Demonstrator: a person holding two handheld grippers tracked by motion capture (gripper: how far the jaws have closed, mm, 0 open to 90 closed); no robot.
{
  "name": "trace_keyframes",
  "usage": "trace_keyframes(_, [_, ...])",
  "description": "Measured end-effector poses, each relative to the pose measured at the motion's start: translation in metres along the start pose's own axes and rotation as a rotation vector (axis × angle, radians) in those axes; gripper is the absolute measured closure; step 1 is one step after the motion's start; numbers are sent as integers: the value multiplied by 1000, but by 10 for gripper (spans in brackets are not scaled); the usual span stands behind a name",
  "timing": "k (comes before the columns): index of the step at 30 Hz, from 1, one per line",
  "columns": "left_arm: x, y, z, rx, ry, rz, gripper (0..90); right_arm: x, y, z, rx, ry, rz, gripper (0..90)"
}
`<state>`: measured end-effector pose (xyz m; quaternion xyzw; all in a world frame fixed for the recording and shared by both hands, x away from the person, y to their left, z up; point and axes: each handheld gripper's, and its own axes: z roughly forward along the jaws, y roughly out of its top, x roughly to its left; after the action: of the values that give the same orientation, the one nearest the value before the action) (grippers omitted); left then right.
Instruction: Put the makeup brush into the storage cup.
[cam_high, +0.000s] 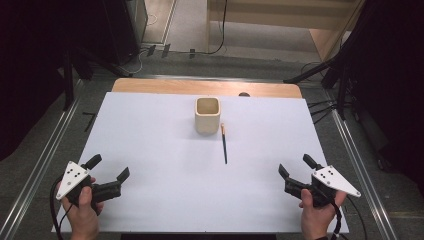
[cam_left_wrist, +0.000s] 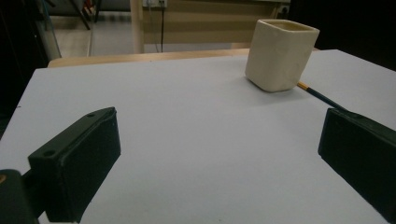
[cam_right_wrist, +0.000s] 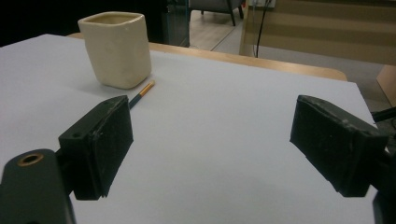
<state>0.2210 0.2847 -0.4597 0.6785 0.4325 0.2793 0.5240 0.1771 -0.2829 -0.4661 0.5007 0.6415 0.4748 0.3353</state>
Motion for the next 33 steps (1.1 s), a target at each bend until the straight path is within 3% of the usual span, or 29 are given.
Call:
trace_keyframes(6, [0,0,-1,-4,15,-7,0,2,-1,3,13,6,-4,139])
trace_keyframes(12, [0,0,0,-5,4,-14,0,2,1,6,33,14,-2,139])
trace_keyframes(20, [1,-1,2,-1,-1,-25,0,4,13,15,60,23,-25,140])
trace_keyframes(26, [2,-1,0,-10,0,-31,0,5,24,24,66,40,-7,140])
trace_keyframes(33, [0,-1,-1,-10,4,-17,0,15,41,42,80,77,-42,141])
